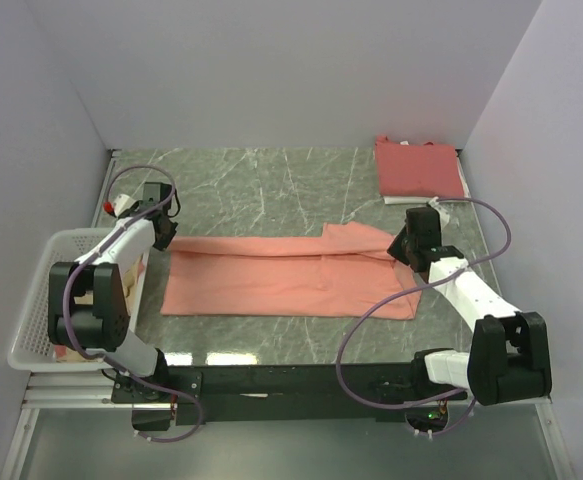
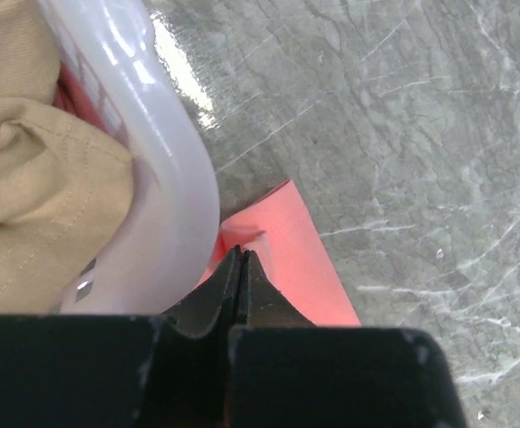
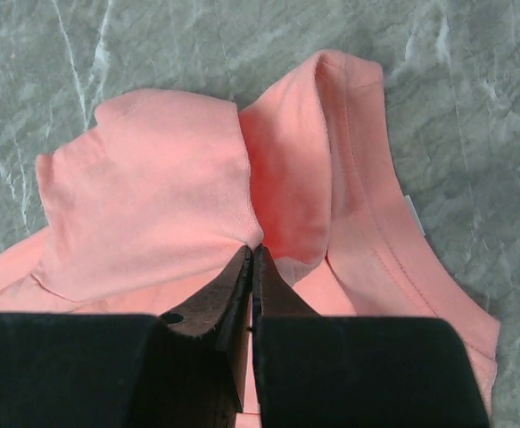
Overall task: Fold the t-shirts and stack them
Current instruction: Fold the tshirt
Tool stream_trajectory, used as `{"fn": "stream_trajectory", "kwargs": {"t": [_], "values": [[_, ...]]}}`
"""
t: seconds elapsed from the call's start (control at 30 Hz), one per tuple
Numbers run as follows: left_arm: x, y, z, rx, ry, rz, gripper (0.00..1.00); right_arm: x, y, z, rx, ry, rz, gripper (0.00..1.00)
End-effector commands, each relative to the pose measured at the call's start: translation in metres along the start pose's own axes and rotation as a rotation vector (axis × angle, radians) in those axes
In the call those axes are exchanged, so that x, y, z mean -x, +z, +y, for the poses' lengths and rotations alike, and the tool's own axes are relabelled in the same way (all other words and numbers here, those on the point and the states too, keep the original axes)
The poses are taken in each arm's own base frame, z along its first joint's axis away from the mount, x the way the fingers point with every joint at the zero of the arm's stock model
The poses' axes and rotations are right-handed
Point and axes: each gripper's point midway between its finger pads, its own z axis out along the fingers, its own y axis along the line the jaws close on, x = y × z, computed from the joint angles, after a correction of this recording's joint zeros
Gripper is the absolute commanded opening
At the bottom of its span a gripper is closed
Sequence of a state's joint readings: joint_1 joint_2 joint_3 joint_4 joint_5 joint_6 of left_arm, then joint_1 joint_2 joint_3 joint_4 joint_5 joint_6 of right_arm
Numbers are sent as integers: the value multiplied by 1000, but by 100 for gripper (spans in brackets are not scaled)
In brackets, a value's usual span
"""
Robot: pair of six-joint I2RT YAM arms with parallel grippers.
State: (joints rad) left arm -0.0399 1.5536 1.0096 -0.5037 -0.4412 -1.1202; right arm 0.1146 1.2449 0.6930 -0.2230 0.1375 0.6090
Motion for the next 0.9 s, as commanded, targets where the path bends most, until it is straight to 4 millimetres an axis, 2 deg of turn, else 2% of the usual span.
{"fn": "stream_trajectory", "kwargs": {"t": [0.0, 0.37, 0.67, 0.83, 0.87], "values": [[8, -8, 4, -16, -19, -24, 1, 9, -6, 0, 6, 22, -53, 5], [-4, -7, 18, -10, -4, -3, 1, 4, -1, -17, -19, 44, -45, 5], [-7, -8, 27, 1, 0, -3, 1, -3, 1, -20, -20, 42, -30, 4], [-9, -10, 32, -3, -1, -2, 1, -7, 0, -22, -6, 51, -20, 9], [-12, -9, 35, -1, 1, 4, 2, -9, 0, -22, -3, 51, -18, 12]]}}
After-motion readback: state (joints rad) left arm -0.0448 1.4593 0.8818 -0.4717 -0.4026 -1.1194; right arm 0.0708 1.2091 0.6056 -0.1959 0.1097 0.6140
